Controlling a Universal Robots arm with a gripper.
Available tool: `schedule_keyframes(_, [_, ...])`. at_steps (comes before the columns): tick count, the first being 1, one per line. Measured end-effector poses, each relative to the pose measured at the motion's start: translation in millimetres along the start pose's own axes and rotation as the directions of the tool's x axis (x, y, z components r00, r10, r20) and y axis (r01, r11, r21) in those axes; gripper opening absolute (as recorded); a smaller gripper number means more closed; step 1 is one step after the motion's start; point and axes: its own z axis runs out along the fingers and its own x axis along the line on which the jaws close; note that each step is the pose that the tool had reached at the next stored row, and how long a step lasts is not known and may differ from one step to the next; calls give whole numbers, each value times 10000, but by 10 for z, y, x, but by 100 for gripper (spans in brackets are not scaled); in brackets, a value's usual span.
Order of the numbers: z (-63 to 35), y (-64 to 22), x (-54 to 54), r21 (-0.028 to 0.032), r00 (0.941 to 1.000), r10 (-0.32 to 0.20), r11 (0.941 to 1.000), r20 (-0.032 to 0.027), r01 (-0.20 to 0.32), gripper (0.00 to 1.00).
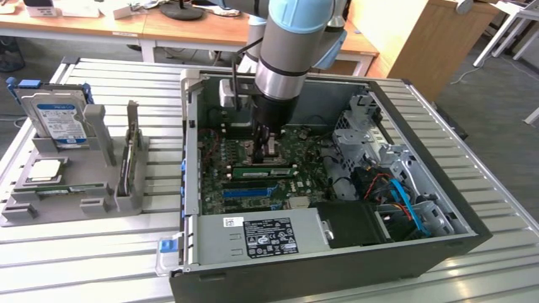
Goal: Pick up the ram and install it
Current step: 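Press down the ram until it locks into place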
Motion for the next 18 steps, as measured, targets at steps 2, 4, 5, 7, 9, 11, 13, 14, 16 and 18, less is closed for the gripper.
schedule_keyframes(2, [1,23,-1,0,10000,0,10000,-3,0,11])
schedule_keyframes(4, [1,26,-1,0,10000,0,10000,-6,0,11])
schedule_keyframes(5, [1,26,-1,0,10000,-1,10000,-7,1,11])
schedule_keyframes(7, [1,26,-1,0,10000,-1,10000,-7,1,11])
schedule_keyframes(9, [1,28,3,0,10000,-1,10000,-7,1,11])
schedule_keyframes(11, [1,33,9,0,10000,1,10000,-7,-1,11])
schedule_keyframes(13, [1,37,13,0,10000,0,10000,-6,0,11])
schedule_keyframes(14, [1,40,15,0,10000,0,10000,-7,0,11])
schedule_keyframes(16, [1,45,20,0,10000,-1,10000,-7,1,11])
schedule_keyframes(18, [2,48,21,1,10000,0,10000,-6,0,11])
